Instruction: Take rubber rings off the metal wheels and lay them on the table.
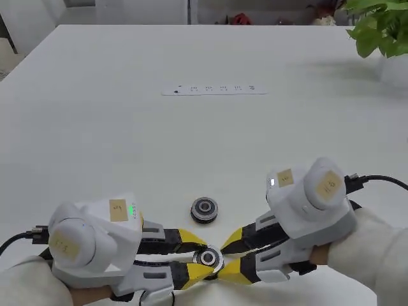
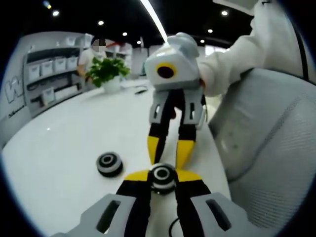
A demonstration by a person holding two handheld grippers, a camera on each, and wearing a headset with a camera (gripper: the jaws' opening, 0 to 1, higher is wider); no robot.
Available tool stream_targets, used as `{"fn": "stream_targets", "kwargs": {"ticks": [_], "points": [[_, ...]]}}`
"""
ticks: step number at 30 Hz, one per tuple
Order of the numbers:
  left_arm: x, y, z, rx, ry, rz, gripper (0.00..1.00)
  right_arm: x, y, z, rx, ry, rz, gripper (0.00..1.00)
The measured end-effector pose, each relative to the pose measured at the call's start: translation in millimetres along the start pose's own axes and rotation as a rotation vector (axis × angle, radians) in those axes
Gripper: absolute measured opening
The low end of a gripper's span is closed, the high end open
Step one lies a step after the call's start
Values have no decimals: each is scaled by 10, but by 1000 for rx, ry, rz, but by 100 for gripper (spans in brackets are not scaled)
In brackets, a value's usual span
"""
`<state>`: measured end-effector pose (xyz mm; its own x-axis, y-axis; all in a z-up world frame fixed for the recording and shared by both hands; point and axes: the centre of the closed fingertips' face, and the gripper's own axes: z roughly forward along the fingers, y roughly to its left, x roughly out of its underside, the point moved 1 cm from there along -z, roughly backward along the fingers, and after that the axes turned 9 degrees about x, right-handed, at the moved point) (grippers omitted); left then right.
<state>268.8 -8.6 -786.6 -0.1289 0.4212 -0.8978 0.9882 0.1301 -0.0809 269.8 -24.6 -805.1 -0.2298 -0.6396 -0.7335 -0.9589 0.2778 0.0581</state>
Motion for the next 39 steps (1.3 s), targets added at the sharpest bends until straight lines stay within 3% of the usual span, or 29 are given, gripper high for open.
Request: {"fn": "stream_targets", "kwargs": {"ticks": [12, 18, 25, 29, 39], "points": [[-1, -23, -29, -3, 1, 21, 15, 19, -10, 1, -2, 15, -29, 12], [5, -27, -40, 0, 1, 23, 14, 24, -48, 0, 8, 16, -29, 3], [8, -30, -33, 1, -1, 29, 15, 11, -61, 18, 8, 29, 56, 2], [12, -28, -30, 1, -3, 31, 15, 10, -53, 21, 10, 40, 60, 2], [14, -23, -23, 0, 2, 46, 14, 21, -86, -2, 14, 63, 192, 0]]}}
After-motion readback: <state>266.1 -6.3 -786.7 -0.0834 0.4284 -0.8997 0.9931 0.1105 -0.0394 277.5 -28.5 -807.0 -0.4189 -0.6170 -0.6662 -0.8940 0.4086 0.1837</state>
